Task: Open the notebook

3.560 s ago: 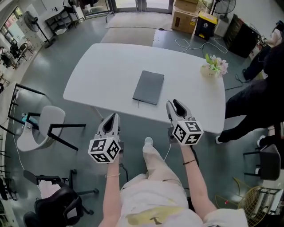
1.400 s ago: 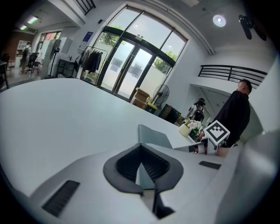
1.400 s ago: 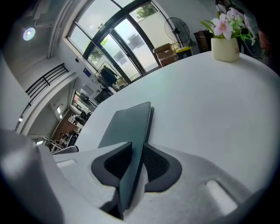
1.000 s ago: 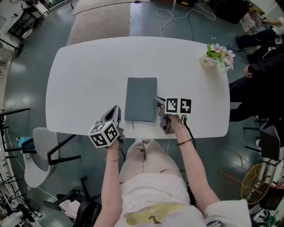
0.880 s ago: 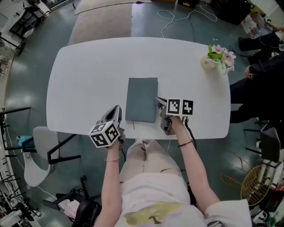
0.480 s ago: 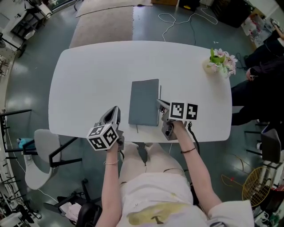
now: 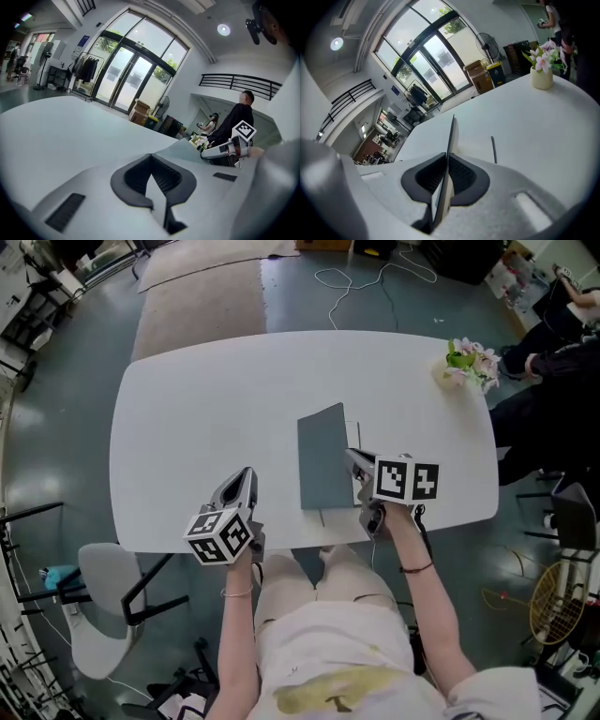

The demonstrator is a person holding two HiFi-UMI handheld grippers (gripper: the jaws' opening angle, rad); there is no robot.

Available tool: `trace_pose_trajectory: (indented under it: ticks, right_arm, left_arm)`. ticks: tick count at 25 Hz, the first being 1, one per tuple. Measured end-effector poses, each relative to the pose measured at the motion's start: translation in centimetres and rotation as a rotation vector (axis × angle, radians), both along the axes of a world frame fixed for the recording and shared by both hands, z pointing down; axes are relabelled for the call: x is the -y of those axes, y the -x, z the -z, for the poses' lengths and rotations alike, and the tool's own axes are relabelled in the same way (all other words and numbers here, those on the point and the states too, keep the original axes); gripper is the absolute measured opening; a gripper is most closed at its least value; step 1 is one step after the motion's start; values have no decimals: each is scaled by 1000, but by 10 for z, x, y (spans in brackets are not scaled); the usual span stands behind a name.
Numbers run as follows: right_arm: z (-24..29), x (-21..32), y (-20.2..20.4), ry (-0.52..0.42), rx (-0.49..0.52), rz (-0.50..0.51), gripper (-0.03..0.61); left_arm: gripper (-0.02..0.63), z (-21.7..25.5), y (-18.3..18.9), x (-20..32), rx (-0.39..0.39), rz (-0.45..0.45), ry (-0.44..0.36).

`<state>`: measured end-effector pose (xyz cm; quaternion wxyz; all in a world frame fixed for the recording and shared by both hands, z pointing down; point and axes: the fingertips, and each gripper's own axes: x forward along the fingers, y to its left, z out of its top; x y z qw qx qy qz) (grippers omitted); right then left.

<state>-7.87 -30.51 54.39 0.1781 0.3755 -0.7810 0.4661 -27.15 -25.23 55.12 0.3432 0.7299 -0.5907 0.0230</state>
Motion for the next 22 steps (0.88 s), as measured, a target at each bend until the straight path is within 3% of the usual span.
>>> trace_pose_trajectory:
  ticks: [11, 22]
  right_arm:
    - [35, -11, 71, -138, -156, -51, 26]
    - [23, -20, 155, -228, -311, 39, 26]
  left_arm:
    - [0, 12, 76, -18, -32, -100, -14]
    - [-1, 14, 115, -38, -22, -139, -18]
